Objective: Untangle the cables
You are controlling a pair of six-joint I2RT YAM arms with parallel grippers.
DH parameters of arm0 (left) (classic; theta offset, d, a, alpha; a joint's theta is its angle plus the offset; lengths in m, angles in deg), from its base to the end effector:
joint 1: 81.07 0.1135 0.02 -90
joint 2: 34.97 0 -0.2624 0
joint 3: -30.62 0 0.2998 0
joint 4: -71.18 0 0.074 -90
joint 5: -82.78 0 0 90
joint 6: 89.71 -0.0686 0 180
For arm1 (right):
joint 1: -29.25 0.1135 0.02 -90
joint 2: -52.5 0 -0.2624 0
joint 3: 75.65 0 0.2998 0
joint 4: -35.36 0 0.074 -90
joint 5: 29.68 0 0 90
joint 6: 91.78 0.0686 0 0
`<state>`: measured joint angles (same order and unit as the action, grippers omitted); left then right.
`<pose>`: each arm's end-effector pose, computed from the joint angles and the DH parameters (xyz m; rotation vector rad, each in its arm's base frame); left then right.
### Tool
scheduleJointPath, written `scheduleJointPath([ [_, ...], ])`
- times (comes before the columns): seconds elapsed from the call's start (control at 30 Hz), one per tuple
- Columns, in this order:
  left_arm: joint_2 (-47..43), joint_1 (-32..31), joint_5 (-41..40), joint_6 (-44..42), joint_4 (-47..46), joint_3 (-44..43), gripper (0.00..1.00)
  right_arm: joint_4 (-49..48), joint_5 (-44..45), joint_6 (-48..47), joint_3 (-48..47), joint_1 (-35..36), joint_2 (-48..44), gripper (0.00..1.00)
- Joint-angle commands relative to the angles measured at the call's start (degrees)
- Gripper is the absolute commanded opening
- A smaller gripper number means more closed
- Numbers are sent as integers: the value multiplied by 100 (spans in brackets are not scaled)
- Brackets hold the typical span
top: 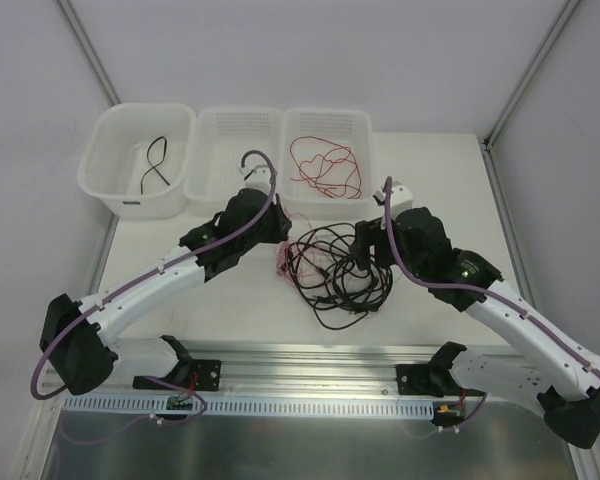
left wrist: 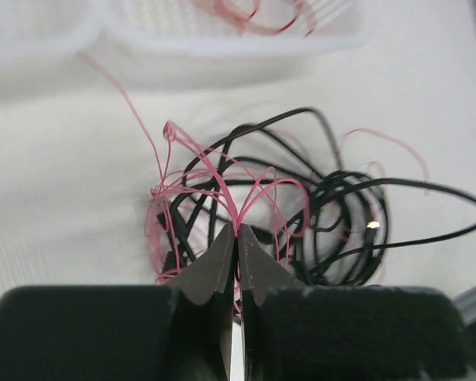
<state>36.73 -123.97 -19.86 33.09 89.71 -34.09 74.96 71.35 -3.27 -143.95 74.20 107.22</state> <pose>0.2757 -0.2357 0.2654 0.0379 2.0595 -0.6155 0.2123 0.1934 0.3361 -0.6858 1.9082 0.2865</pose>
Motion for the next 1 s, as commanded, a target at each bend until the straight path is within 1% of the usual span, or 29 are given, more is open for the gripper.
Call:
scheduleJointPath([
  [0.0,-349,-228,-19,-983,329,-1062,0,-405,-250,306,-178,23,-189,76],
  [0.03,-367,-289,25,-1090,391,-1438,0,-467,-355,351,-152,14,-198,77],
  [0.07,-376,-429,43,-1300,470,-1633,0,-520,-425,378,-143,14,-198,77],
  [0.17,-411,-597,86,-1556,663,-2302,0,-748,-645,492,-29,14,-286,77],
  [0.3,-429,-632,306,-1714,883,-3110,0,-898,-558,519,85,23,-444,77],
  [0.33,-403,-641,385,-1759,945,-3486,0,-916,-558,501,111,23,-505,77],
  [0.4,-324,-676,535,-1908,1147,-3883,0,-933,-558,484,164,14,-567,77],
  [0.43,-297,-702,561,-1943,1200,-4225,0,-933,-558,475,182,23,-576,76],
  [0.53,-332,-712,667,-2014,1314,-4692,0,-898,-531,449,243,23,-655,76],
  [0.6,-437,-712,615,-2066,1332,-4790,0,-907,-505,440,296,23,-673,77],
  [0.7,-674,-712,317,-2128,1341,-4660,0,-854,-479,440,366,23,-629,77],
  [0.87,-1131,-712,-27,-2137,1358,-4001,0,-758,-418,343,560,23,-690,76],
  [0.97,-1657,-712,-571,-2251,1455,-3570,0,-373,47,194,586,14,-857,76],
])
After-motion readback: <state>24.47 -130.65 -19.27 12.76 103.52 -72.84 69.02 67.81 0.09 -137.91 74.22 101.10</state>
